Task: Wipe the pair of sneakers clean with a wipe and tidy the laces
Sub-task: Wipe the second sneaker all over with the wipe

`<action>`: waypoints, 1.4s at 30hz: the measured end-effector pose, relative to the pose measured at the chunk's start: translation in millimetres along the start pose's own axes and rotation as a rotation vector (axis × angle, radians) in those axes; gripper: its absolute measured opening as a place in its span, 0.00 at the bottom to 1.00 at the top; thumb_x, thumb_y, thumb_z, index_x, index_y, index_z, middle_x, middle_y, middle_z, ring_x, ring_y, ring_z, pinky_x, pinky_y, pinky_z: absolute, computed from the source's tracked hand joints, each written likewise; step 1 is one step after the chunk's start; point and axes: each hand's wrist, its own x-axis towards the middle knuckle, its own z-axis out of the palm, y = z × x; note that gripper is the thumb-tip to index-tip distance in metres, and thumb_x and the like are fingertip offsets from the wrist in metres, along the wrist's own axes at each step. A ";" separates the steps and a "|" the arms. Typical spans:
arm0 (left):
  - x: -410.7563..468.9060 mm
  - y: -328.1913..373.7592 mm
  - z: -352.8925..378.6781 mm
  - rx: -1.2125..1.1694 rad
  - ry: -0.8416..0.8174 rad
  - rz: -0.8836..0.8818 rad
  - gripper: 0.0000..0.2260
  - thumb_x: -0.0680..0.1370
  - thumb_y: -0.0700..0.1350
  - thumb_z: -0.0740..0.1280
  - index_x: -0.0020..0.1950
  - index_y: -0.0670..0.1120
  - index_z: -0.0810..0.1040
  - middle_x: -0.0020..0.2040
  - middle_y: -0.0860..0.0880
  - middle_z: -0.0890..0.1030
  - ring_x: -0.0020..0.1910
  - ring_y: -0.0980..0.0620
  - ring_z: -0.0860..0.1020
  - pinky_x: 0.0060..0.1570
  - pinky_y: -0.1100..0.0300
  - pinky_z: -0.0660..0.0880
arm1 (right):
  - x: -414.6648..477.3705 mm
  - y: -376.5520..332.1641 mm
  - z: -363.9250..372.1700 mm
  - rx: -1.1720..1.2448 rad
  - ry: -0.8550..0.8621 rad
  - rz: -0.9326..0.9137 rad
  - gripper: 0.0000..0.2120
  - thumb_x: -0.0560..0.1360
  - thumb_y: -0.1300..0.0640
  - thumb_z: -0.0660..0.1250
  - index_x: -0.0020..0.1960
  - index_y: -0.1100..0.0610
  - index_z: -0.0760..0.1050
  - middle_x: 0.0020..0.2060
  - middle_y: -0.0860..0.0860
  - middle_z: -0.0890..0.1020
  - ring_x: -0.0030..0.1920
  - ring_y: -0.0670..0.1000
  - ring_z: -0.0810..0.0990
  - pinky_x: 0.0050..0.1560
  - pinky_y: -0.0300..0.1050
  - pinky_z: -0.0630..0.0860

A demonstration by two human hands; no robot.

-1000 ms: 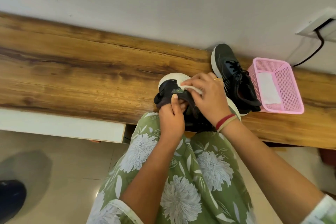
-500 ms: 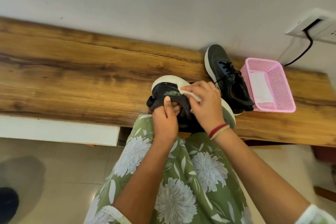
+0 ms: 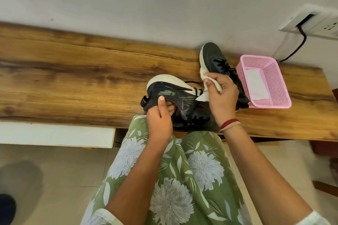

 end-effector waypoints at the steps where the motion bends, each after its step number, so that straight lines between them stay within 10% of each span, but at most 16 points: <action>1: -0.5 0.4 0.2 -0.009 0.005 -0.003 0.16 0.83 0.47 0.53 0.45 0.47 0.78 0.42 0.52 0.82 0.45 0.57 0.82 0.50 0.60 0.79 | -1.2 -3.6 4.7 0.043 -0.021 0.000 0.09 0.73 0.63 0.67 0.48 0.51 0.80 0.46 0.51 0.81 0.50 0.51 0.78 0.55 0.50 0.74; 7: 2.6 -3.7 -1.7 -0.036 -0.002 -0.005 0.17 0.83 0.47 0.53 0.45 0.44 0.79 0.43 0.45 0.83 0.45 0.51 0.83 0.47 0.57 0.79 | -23.5 -29.0 31.1 -0.104 -0.341 -0.248 0.10 0.73 0.60 0.65 0.49 0.50 0.81 0.45 0.49 0.78 0.50 0.53 0.75 0.51 0.54 0.72; 25: -1.5 -3.8 -2.3 0.036 -0.015 0.081 0.17 0.83 0.49 0.53 0.42 0.51 0.79 0.41 0.50 0.83 0.46 0.53 0.83 0.49 0.54 0.80 | -4.9 -22.6 22.1 -0.418 -0.451 -0.706 0.14 0.74 0.61 0.58 0.51 0.56 0.81 0.43 0.54 0.78 0.42 0.57 0.74 0.39 0.51 0.73; 42: 3.6 -5.9 -0.6 0.000 0.002 0.027 0.18 0.83 0.47 0.53 0.42 0.51 0.79 0.41 0.51 0.83 0.45 0.54 0.83 0.49 0.56 0.79 | -16.6 1.9 6.0 -0.362 -0.418 -0.539 0.13 0.74 0.64 0.61 0.52 0.55 0.81 0.43 0.53 0.76 0.44 0.54 0.73 0.42 0.47 0.69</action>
